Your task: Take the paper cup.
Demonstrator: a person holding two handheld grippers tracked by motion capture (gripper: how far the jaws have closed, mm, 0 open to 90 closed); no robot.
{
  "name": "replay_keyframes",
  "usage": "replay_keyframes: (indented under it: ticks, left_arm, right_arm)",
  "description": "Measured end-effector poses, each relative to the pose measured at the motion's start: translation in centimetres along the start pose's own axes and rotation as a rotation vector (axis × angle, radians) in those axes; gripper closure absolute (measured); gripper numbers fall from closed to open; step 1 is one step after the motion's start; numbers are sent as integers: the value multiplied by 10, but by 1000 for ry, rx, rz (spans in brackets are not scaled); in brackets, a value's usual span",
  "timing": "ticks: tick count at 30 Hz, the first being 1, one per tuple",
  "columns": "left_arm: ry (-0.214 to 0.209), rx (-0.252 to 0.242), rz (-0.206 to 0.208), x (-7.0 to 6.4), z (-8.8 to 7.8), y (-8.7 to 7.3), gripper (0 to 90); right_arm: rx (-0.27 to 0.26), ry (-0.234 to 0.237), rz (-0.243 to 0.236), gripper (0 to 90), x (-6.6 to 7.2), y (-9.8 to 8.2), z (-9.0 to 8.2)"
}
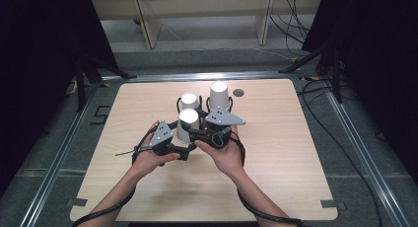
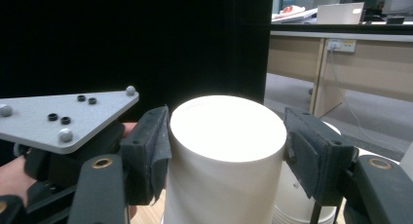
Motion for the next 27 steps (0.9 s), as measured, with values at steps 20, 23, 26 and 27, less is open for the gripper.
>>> replay_keyframes:
  ticks: [20,23,26,27]
  left_arm:
    - [-15,9,12,0,1,-1,175]
    - [-18,29,13,0,1,-1,187]
    - [-37,48,-1,0,1,-2,196]
    - [-38,51,2,0,1,-2,196]
  right_arm:
    - [-9,9,-14,358,-9,-3,0]
    - [3,19,12,353,-9,-4,1]
    - [16,23,18,348,-11,-4,1]
    - [28,27,49,328,-9,-5,1]
Point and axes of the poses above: each handheld gripper's, and its own axes: z roughly forward along the jaws, y roughly out of its top, x roughly to its left, the point moved 5 cm from there along z, roughly forward along the jaws
